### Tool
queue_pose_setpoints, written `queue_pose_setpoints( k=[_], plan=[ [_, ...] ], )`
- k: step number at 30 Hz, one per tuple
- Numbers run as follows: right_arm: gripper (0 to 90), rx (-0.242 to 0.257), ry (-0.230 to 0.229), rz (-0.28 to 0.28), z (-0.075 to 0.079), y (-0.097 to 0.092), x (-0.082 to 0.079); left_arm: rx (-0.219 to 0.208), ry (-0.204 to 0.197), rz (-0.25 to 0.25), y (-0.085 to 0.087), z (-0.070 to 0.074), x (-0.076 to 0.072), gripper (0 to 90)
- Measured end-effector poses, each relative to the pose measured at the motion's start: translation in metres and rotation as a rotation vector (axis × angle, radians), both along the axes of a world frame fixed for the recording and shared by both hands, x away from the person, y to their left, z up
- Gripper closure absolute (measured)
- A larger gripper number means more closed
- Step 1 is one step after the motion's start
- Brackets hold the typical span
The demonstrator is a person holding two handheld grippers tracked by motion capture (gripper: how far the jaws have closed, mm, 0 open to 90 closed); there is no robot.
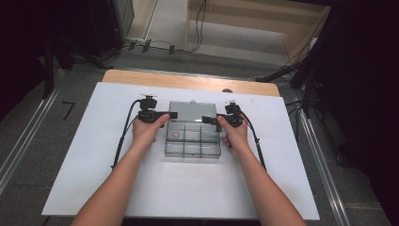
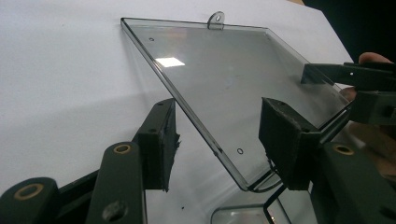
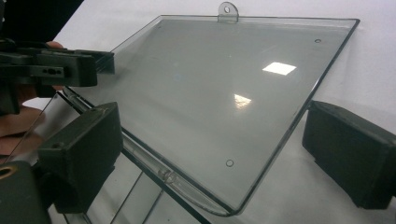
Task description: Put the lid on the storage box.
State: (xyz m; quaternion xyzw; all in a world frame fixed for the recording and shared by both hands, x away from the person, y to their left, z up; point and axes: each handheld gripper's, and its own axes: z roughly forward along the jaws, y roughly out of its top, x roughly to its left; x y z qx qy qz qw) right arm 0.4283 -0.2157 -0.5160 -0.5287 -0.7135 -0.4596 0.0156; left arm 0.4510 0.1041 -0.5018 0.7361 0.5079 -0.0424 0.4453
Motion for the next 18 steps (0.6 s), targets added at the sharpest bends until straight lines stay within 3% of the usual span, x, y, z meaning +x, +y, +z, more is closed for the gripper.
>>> queue_pose_setpoints(
  k=[5, 8, 18],
  plan=[
    [11.3, 0.047, 0.043, -0.002, -0.0025, -0.0006, 0.0014, -0.006, 0.011, 0.005, 0.0002, 0.0000, 0.0001, 46.9],
    [19.5, 0.036, 0.062, -0.033, -0.0021, -0.0009, 0.0016, -0.009, 0.014, 0.008, 0.0001, -0.0001, 0.0000, 47.1],
    [28.2, 0.072, 0.086, -0.022, -0.0043, -0.0039, 0.0028, -0.031, 0.031, 0.012, 0.0013, -0.0005, 0.0002, 48.8]
  ],
)
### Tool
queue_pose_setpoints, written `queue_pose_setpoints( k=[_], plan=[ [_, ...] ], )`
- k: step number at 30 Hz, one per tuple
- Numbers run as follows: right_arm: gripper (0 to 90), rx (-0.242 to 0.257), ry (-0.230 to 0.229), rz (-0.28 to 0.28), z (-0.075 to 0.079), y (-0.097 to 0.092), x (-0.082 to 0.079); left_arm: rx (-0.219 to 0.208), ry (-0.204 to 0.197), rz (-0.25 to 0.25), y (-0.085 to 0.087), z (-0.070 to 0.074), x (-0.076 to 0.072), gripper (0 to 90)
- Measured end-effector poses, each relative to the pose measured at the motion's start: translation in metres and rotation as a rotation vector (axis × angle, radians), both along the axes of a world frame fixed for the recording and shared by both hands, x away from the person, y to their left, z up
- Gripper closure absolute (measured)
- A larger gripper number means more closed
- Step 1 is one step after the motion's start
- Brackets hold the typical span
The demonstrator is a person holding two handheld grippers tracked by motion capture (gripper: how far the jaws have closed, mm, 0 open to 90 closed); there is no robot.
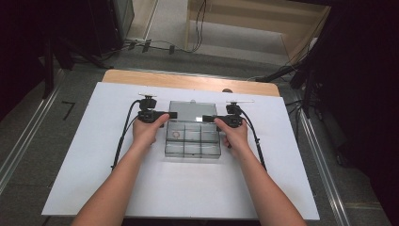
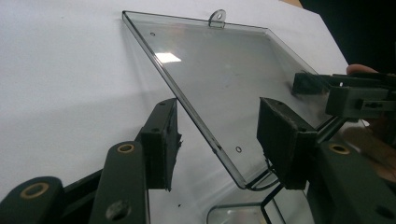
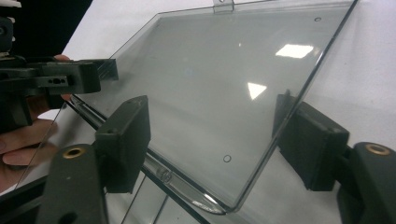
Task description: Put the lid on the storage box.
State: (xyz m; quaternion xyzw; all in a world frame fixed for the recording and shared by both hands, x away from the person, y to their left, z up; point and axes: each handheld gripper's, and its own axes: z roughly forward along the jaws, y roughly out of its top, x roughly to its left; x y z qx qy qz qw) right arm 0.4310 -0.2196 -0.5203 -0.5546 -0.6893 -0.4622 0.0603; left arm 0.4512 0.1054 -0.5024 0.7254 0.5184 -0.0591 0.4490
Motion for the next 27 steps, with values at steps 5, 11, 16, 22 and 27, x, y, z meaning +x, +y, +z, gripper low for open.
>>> queue_pose_setpoints(
  k=[5, 11, 16, 22, 27],
  plan=[
    [33.2, -0.007, -0.017, 0.010, 0.002, -0.001, -0.001, -0.021, -0.004, -0.007, -0.001, 0.001, 0.000, 52.7],
    [38.4, -0.015, -0.048, 0.024, 0.005, -0.003, -0.003, -0.022, -0.028, -0.012, -0.002, 0.004, -0.002, 56.2],
    [43.5, -0.048, -0.098, 0.023, 0.010, -0.003, -0.006, -0.002, -0.067, -0.014, -0.004, 0.010, -0.005, 59.6],
    [50.2, -0.056, -0.153, 0.031, 0.014, -0.006, -0.010, 0.013, -0.110, -0.027, -0.002, 0.015, -0.008, 64.4],
    [54.9, -0.066, -0.192, 0.034, 0.016, -0.008, -0.014, 0.000, -0.139, -0.037, 0.000, 0.017, -0.010, 68.4]
  ],
)
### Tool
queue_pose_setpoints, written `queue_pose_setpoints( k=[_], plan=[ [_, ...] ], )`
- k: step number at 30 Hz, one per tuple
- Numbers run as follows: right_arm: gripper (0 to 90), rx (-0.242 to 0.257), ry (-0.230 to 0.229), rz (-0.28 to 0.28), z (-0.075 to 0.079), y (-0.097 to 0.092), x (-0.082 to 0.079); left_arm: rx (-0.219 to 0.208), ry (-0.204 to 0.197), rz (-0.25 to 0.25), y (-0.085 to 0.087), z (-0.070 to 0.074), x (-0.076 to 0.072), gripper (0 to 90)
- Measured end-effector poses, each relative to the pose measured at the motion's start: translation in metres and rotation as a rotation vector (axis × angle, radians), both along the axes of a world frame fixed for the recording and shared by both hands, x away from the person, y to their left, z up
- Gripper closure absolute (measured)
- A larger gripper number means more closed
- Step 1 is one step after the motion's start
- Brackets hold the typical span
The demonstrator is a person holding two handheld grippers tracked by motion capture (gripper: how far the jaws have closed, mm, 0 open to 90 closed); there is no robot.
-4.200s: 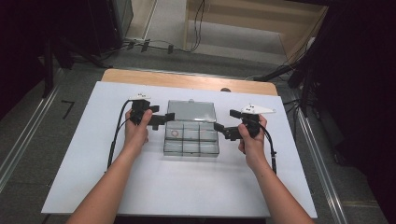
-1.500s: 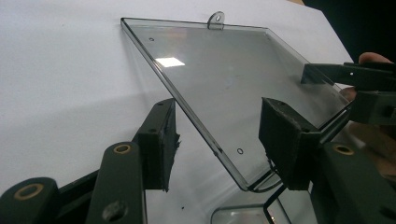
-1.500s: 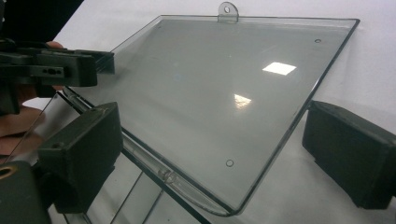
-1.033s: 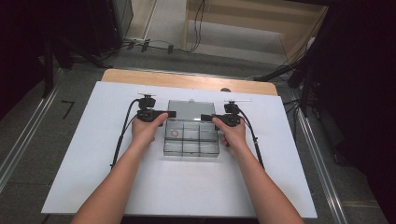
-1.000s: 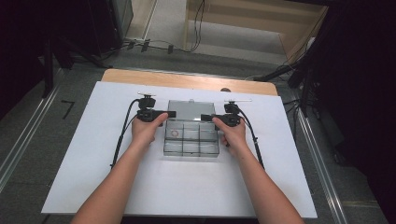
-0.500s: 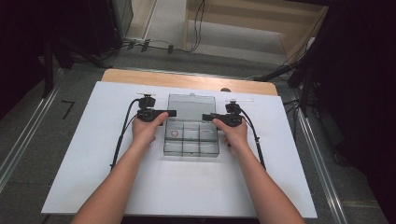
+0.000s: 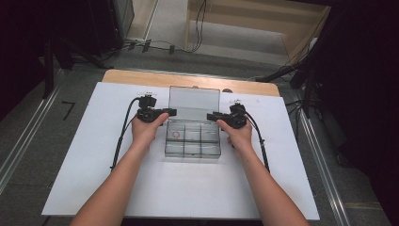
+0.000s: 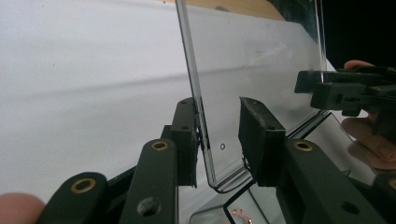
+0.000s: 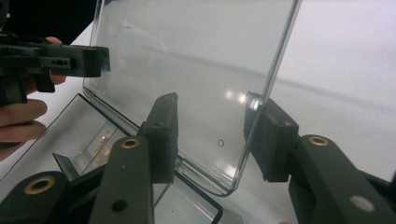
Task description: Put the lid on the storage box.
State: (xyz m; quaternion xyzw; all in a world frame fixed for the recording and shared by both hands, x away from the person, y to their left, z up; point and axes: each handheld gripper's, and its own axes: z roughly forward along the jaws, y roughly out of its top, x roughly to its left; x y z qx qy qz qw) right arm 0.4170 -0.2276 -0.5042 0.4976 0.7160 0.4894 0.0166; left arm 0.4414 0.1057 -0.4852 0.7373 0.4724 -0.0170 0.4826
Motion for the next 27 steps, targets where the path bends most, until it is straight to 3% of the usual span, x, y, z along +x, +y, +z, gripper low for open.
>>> queue_pose_setpoints(
  k=[7, 13, 22, 27],
  plan=[
    [61.3, 0.000, -0.061, 0.006, 0.000, -0.003, -0.007, -0.014, -0.038, -0.028, 0.004, 0.002, -0.003, 73.3],
    [63.1, -0.012, -0.098, 0.006, 0.000, -0.003, -0.011, 0.011, -0.071, -0.046, 0.004, 0.004, -0.005, 73.8],
    [63.5, -0.052, -0.158, 0.008, 0.000, -0.002, -0.017, 0.004, -0.151, -0.046, -0.006, 0.014, -0.003, 51.4],
    [63.3, -0.053, -0.176, 0.009, -0.001, -0.001, -0.018, -0.013, -0.186, -0.025, -0.008, 0.026, 0.004, 47.7]
  ],
)
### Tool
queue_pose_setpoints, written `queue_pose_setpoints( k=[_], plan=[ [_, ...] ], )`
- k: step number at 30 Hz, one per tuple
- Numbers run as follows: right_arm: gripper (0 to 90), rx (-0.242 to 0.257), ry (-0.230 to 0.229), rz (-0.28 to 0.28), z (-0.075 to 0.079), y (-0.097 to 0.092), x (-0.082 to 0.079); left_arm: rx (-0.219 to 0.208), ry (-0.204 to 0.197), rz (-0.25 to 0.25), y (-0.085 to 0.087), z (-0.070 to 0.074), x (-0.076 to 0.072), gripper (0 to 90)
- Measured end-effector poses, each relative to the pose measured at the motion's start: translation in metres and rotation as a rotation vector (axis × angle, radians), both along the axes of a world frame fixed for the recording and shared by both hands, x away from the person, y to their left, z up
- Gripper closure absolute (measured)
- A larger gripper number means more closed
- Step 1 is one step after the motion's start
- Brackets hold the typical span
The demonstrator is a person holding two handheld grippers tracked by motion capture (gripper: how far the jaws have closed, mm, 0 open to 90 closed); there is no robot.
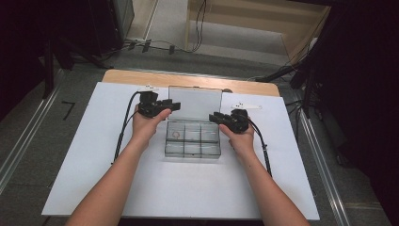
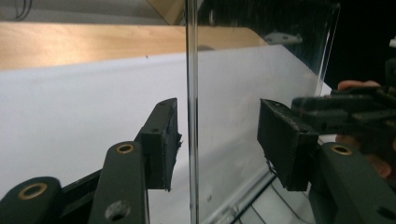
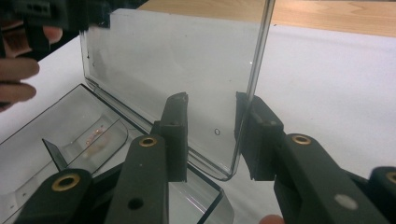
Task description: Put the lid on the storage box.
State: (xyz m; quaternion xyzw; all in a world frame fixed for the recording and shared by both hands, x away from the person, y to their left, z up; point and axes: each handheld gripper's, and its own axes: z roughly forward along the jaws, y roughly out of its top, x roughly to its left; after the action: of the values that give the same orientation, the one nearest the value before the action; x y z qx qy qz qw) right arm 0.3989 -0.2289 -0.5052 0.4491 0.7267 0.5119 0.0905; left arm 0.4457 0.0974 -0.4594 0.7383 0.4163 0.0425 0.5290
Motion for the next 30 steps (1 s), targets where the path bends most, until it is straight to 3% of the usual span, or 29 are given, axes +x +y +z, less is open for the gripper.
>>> queue_pose_setpoints(
  k=[2, 9, 13, 15, 19, 26, 28, 30],
  plan=[
    [63.2, -0.005, -0.007, -0.002, 0.000, 0.000, -0.001, -0.002, -0.003, 0.003, 0.000, 0.003, 0.003, 48.7],
    [63.0, -0.022, -0.027, 0.002, 0.000, 0.001, -0.002, 0.001, -0.007, 0.003, 0.001, 0.008, 0.002, 65.2],
    [57.3, -0.018, -0.019, -0.006, 0.003, 0.001, -0.002, -0.009, -0.016, -0.010, 0.003, 0.009, -0.001, 66.8],
    [52.9, 0.008, -0.026, -0.015, 0.008, -0.001, -0.002, -0.011, -0.022, -0.012, 0.004, 0.009, -0.003, 66.8],
    [47.3, 0.014, -0.030, -0.032, 0.021, -0.005, 0.000, -0.026, -0.032, -0.023, 0.006, 0.009, -0.007, 66.7],
    [47.4, 0.050, -0.051, -0.036, 0.039, -0.011, 0.000, -0.037, -0.029, -0.044, 0.009, 0.012, -0.013, 65.8],
    [48.3, 0.094, -0.033, -0.026, 0.044, -0.010, -0.001, -0.037, -0.034, -0.051, 0.009, 0.012, -0.016, 65.4],
    [49.0, 0.088, -0.022, -0.029, 0.050, -0.008, -0.003, -0.036, -0.040, -0.055, 0.010, 0.013, -0.018, 65.1]
  ],
)
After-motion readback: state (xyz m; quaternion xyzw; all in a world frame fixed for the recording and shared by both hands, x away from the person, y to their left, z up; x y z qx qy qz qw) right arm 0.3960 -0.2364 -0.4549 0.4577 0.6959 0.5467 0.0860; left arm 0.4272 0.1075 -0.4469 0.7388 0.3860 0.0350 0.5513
